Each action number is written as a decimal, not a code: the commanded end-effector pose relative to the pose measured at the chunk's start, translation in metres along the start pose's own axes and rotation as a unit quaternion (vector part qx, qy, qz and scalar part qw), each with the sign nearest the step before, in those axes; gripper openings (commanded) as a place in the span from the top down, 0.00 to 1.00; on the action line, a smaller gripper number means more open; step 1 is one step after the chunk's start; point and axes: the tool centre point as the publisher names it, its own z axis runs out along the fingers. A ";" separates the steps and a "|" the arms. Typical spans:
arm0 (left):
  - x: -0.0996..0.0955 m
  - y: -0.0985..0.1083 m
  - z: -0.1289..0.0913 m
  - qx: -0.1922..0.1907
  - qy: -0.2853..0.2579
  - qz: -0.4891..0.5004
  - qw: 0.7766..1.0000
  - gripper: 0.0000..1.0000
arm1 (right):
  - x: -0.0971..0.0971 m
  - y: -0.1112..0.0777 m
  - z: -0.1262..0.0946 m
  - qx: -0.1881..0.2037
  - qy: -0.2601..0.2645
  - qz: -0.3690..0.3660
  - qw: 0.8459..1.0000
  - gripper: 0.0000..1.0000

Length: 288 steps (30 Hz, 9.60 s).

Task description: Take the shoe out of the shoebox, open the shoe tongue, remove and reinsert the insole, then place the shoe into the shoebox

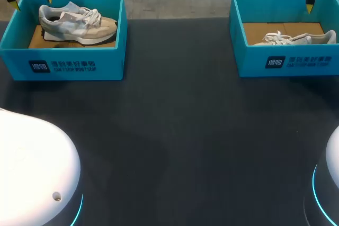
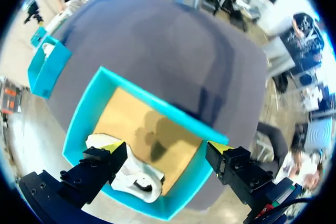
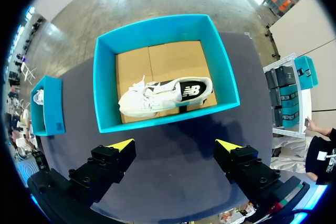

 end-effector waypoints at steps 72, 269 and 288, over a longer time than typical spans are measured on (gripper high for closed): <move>-0.030 0.182 0.065 -0.147 0.006 0.265 0.953 0.00 | 0.000 -0.001 0.000 -0.001 -0.001 0.000 1.000 0.00; 0.018 0.091 -0.021 -0.164 0.041 0.185 0.968 1.00 | 0.000 -0.001 0.000 -0.001 -0.001 0.000 1.000 0.00; 0.062 0.016 -0.022 -0.173 0.039 0.204 0.963 1.00 | 0.000 -0.001 0.000 -0.001 -0.001 0.000 1.000 0.00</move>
